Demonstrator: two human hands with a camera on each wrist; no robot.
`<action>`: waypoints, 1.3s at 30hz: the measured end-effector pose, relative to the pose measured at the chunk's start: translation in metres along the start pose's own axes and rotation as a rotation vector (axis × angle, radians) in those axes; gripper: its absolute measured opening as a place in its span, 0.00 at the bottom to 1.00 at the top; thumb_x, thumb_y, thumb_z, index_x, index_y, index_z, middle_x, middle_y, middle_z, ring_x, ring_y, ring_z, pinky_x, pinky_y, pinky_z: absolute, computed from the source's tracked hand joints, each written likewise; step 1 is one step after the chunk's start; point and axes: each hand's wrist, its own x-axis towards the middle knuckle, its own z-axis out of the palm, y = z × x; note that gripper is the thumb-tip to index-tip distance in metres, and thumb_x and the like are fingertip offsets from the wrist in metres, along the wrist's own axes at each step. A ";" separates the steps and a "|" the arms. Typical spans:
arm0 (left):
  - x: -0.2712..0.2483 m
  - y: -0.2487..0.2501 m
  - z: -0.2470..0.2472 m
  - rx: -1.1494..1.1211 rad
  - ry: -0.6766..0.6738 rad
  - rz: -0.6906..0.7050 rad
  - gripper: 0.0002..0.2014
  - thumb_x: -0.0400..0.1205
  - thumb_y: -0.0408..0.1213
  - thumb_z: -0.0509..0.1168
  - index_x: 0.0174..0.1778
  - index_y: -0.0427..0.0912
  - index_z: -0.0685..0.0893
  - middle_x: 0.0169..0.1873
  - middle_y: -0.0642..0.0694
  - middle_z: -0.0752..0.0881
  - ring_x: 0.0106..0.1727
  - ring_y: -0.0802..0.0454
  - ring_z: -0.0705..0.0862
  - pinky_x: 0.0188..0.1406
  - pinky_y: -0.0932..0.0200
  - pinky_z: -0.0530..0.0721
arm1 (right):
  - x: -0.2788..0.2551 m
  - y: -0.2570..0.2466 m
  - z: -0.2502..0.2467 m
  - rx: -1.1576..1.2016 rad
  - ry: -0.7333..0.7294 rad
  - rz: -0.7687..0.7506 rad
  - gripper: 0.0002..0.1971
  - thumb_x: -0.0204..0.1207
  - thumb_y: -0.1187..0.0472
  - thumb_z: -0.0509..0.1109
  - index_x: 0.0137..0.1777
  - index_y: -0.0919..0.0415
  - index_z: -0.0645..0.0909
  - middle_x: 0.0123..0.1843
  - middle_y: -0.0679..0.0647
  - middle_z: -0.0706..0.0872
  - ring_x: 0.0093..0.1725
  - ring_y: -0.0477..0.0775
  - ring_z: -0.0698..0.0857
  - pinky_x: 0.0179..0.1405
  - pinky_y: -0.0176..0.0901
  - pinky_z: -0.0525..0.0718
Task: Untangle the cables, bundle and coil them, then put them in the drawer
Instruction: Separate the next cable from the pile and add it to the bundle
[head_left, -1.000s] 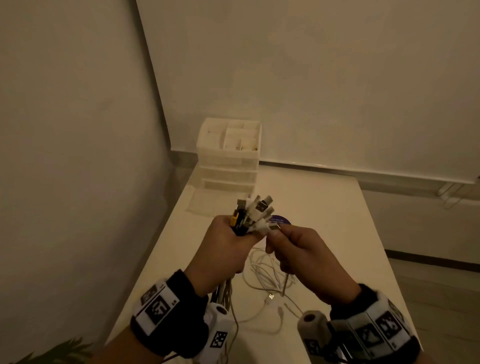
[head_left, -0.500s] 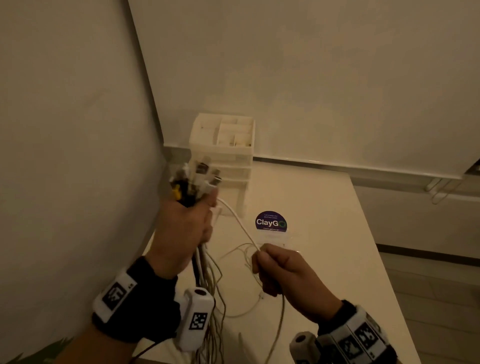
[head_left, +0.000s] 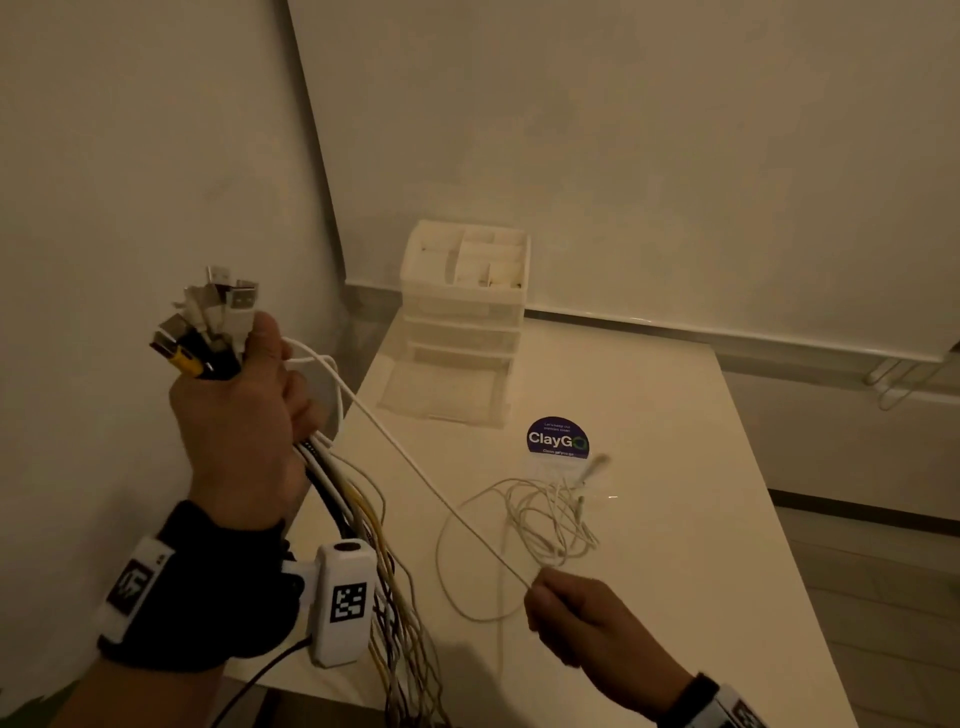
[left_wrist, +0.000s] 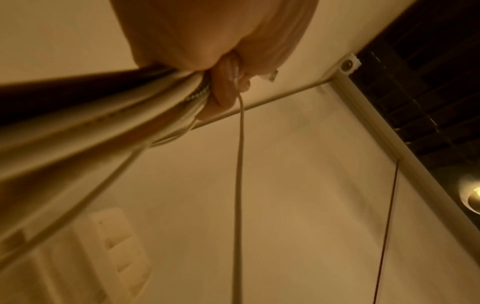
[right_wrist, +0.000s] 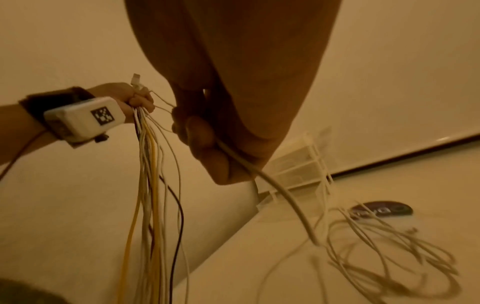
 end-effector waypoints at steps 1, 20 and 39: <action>0.001 0.003 -0.004 0.023 -0.013 -0.004 0.17 0.85 0.41 0.64 0.30 0.42 0.75 0.15 0.55 0.68 0.14 0.60 0.61 0.16 0.69 0.59 | -0.006 0.001 0.005 0.019 0.014 0.011 0.15 0.82 0.52 0.61 0.33 0.53 0.76 0.27 0.50 0.70 0.29 0.48 0.69 0.31 0.41 0.69; -0.076 0.011 -0.042 0.663 -0.905 -0.028 0.24 0.80 0.32 0.69 0.20 0.61 0.83 0.15 0.58 0.78 0.17 0.63 0.74 0.22 0.72 0.71 | -0.015 -0.113 0.067 0.458 0.000 -0.132 0.16 0.80 0.53 0.60 0.35 0.60 0.79 0.23 0.51 0.62 0.22 0.48 0.58 0.22 0.38 0.60; -0.063 0.034 -0.108 0.432 -0.400 -0.071 0.13 0.83 0.32 0.65 0.31 0.39 0.81 0.13 0.54 0.70 0.13 0.55 0.64 0.16 0.68 0.64 | -0.095 0.031 0.126 0.029 0.039 0.163 0.12 0.79 0.41 0.63 0.40 0.44 0.83 0.32 0.42 0.80 0.33 0.37 0.79 0.37 0.30 0.72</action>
